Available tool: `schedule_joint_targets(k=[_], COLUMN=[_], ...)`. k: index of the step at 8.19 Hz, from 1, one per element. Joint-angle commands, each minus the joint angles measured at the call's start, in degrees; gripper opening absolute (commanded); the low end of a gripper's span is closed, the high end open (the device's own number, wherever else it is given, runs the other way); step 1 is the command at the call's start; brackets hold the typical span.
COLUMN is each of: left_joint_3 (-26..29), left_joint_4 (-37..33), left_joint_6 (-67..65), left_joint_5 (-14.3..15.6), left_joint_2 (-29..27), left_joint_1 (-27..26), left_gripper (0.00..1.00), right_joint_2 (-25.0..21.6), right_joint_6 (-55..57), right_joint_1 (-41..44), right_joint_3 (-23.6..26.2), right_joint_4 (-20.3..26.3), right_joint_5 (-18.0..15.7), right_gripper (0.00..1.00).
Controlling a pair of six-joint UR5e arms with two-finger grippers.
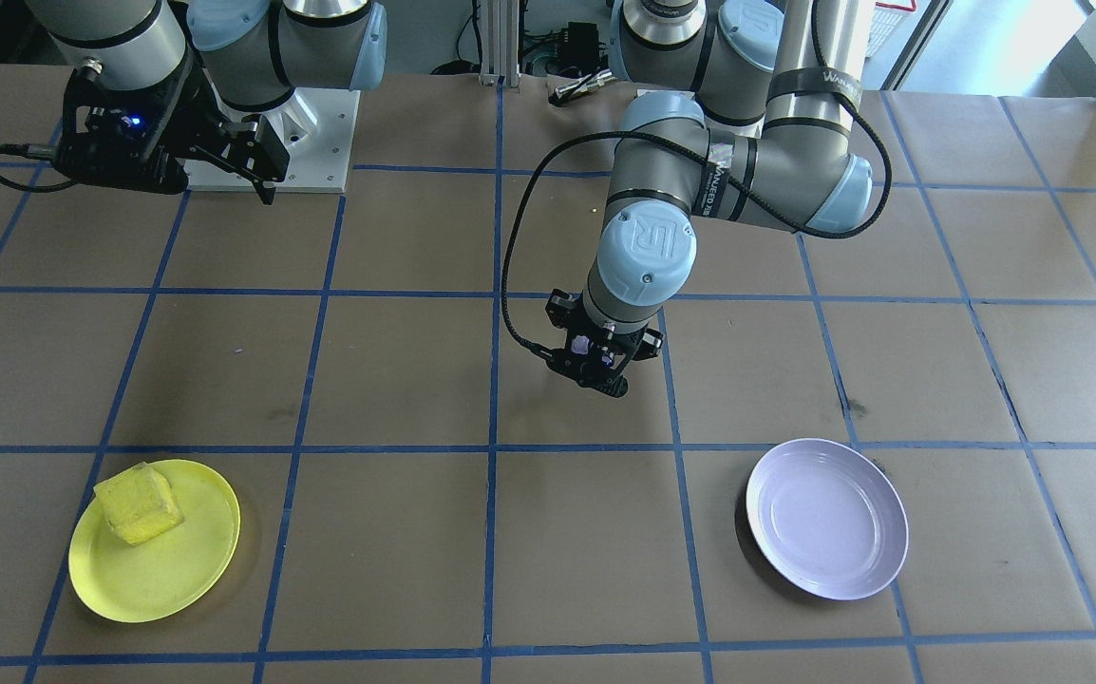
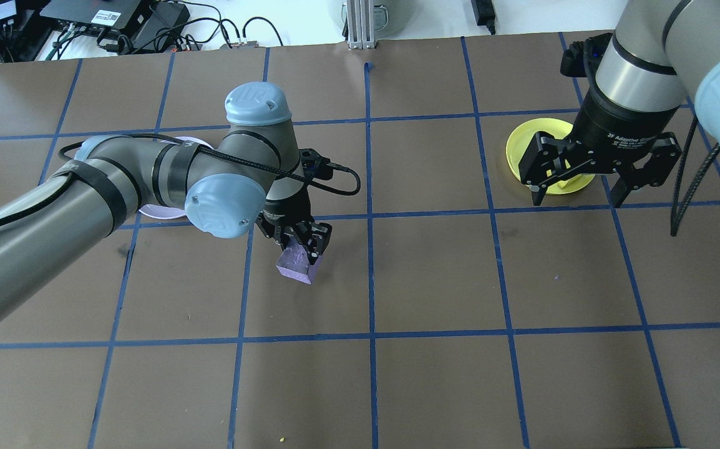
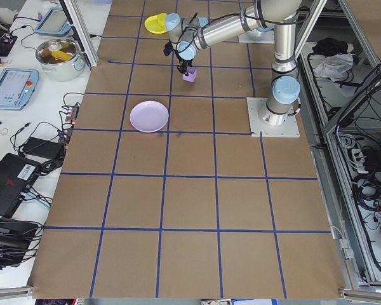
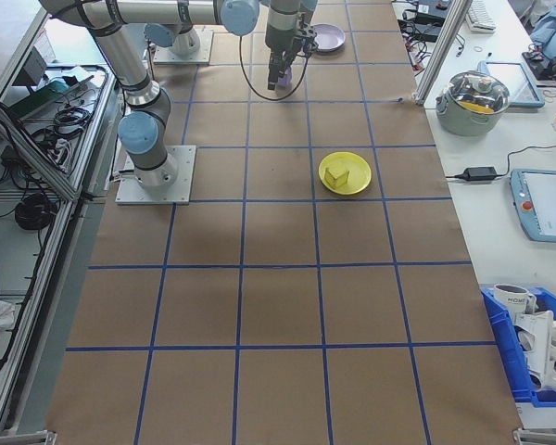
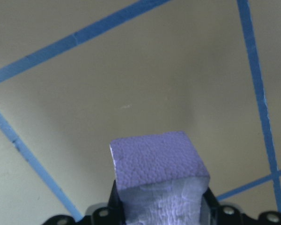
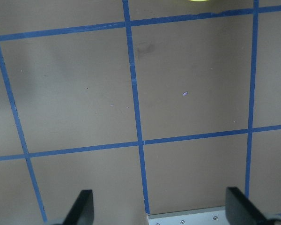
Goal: Sort blocks by color into plates
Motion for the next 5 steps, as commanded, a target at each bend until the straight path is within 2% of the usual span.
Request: schedule_joint_targets(k=[1,4,5], left_joint_3=[5.11,11.28,11.90], left_joint_4=[-4.17,-3.03,0.46], left_joint_6=[-0.84,0.13,1.43], left_joint_5=[3.12,4.36,4.27], left_joint_2=[4.55,2.90,2.19], left_joint_1=[5.94,14.22,16.15], left_gripper=[0.00,0.00,0.00], right_joint_2=[0.17,0.17,0.26], right_joint_6=[-0.08,-0.08,-0.08], right_joint_1=[0.00,0.00,0.00], right_joint_3=[0.00,0.00,0.00], right_joint_4=[-0.06,-0.15,-0.23], right_joint_5=[-0.13,-0.13,-0.04], right_gripper=[1.00,1.00,1.00])
